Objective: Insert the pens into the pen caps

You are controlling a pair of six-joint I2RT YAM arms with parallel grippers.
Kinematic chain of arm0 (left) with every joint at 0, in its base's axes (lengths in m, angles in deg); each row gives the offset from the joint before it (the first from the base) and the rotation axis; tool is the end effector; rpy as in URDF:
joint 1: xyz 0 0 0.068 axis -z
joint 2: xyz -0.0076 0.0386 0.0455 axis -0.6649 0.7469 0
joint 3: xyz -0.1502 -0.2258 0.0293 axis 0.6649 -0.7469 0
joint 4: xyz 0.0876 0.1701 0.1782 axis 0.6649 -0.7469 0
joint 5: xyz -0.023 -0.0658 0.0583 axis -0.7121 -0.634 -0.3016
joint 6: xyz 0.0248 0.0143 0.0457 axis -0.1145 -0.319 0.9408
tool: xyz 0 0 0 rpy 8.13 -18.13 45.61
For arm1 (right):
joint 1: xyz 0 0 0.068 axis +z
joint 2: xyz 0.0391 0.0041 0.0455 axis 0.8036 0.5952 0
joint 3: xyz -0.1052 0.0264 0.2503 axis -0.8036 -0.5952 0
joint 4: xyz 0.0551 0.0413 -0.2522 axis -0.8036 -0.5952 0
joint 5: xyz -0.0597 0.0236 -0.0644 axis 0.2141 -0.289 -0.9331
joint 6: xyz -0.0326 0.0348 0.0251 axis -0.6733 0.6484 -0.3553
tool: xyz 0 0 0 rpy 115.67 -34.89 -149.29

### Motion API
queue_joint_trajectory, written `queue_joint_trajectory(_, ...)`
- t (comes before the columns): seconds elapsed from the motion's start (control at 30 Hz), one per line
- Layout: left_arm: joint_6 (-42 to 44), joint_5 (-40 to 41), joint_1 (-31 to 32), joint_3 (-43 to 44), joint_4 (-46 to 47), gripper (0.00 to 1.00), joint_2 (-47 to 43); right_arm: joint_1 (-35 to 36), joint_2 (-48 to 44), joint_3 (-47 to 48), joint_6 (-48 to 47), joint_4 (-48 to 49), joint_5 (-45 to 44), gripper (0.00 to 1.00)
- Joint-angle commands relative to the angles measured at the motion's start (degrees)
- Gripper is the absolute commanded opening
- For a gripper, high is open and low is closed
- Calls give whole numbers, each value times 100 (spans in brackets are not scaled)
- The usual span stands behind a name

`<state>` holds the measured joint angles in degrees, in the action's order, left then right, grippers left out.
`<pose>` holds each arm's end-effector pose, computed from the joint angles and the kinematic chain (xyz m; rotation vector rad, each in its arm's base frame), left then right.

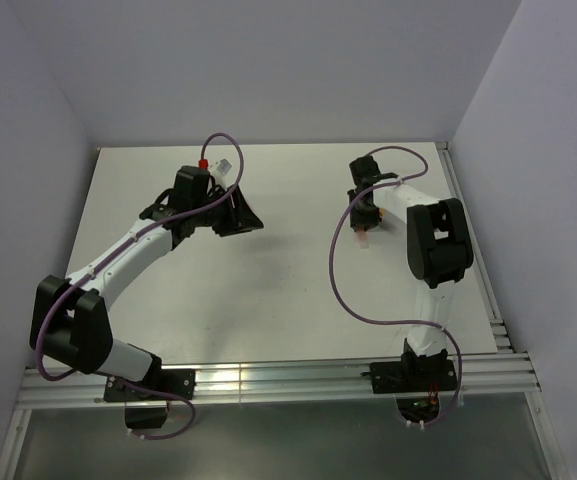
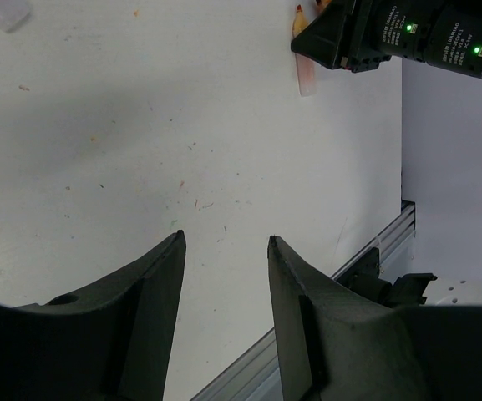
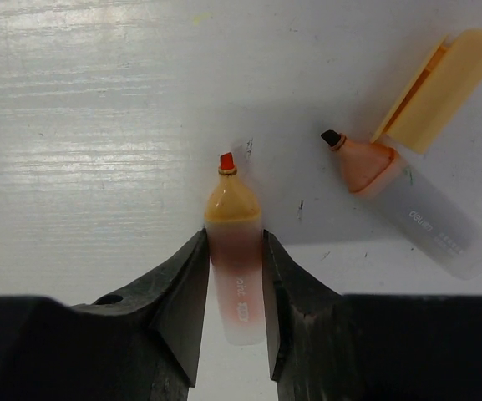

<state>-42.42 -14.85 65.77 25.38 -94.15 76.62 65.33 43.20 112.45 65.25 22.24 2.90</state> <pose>0.2885 -0.1450 0.2826 -0.0533 2.3801 -1.0364 0.4000 0.0802 0.1626 -0.0262 2.7352 -0.0401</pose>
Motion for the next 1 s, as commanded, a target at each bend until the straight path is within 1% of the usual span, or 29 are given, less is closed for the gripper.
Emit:
queue_joint_trajectory(0.0, -91, -121, 25, -3, 242, 50, -3, -43, -52, -54, 212, -109, 206, 23)
queue_joint_trajectory(0.03, -118, -182, 34, -29, 381, 50, -3, -43, -105, -116, 282, -82, 259, 18)
queue_joint_trajectory(0.07, -162, -314, 34, -99, 487, 50, -12, -43, -157, -186, 353, 14, 381, 10)
queue_joint_trajectory(0.13, -346, -464, 42, -196, 707, 51, -47, -34, -367, -415, 581, 102, 391, 3)
queue_joint_trajectory(0.17, -416, -543, 51, -301, 1021, 51, -65, -34, -447, -477, 695, 207, 383, 0)
queue_joint_trajectory(0.23, -741, -719, 69, -520, 1418, 53, -109, 1, -789, -661, 941, 348, 461, 0)
queue_joint_trajectory(0.3, -1144, -789, 121, -679, 2155, 55, -100, 97, -1027, -749, 1222, 515, 531, 0)
queue_joint_trajectory(0.4, -1523, -676, 235, -908, 2939, 57, 22, 360, -1405, -671, 1582, 603, 514, 0)
queue_joint_trajectory(0.5, -1647, -562, 393, -961, 3475, 59, 250, 563, -1678, -513, 1952, 682, 576, 0)
queue_joint_trajectory(0.57, -1717, -439, 490, -996, 3739, 60, 365, 738, -1740, -373, 2258, 770, 778, 0)
queue_joint_trajectory(0.6, -1735, -368, 586, -1022, 4027, 60, 462, 791, -1740, -337, 2339, 805, 804, 0)
queue_joint_trajectory(0.7, -1762, -87, 736, -1066, 4354, 60, 656, 1002, -1714, -161, 2699, 893, 935, 0)
queue_joint_trajectory(0.73, -1736, 114, 754, -1075, 4373, 60, 682, 1064, -1705, -117, 2770, 928, 1093, 0)
queue_joint_trajectory(0.87, -1429, 291, 833, -970, 4294, 59, 901, 1239, -1600, 321, 2850, 762, 1130, 0)
queue_joint_trajectory(0.97, -1358, 344, 842, -935, 4276, 59, 1033, 1336, -1564, 410, 2902, 761, 1182, 0)
